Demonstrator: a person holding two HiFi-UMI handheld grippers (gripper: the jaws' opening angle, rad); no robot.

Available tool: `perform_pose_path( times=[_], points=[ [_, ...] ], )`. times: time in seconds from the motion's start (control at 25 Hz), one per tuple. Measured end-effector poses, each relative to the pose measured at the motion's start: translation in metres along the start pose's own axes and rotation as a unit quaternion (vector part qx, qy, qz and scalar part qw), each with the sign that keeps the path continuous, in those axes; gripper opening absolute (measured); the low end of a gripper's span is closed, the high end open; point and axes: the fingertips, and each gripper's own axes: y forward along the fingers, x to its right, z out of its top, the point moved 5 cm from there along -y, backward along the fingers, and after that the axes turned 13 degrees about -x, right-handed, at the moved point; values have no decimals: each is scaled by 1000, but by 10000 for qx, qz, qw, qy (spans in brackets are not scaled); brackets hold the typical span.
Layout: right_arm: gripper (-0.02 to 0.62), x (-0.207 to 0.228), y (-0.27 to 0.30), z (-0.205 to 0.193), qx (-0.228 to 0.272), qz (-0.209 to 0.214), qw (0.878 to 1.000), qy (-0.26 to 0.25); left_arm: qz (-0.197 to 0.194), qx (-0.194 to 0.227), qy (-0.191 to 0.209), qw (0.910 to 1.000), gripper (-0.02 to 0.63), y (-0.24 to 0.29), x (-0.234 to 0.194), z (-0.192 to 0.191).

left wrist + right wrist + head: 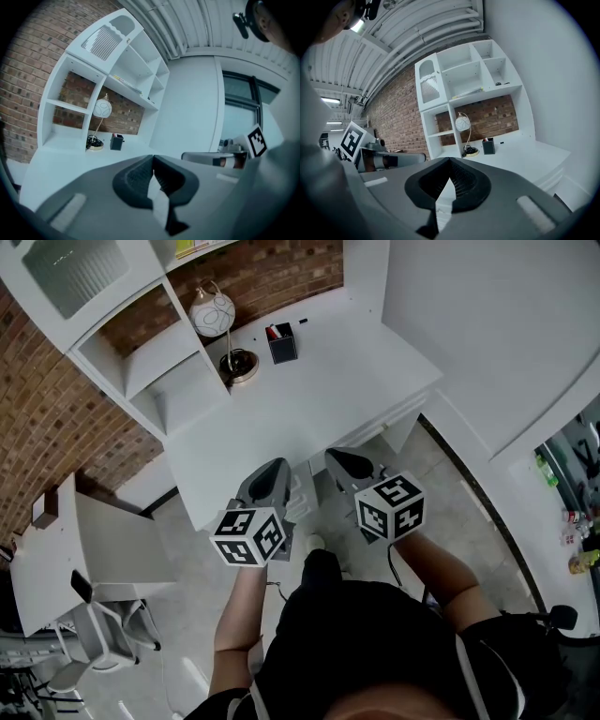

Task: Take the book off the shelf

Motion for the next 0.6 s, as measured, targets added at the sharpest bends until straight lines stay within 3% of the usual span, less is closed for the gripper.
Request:
perform_pose_path(
  times=[0.6],
  points=[
    [-2,42,63,47,-41,-92,9999,71,-65,126,-117,9998,6,52,-54,55]
  ],
)
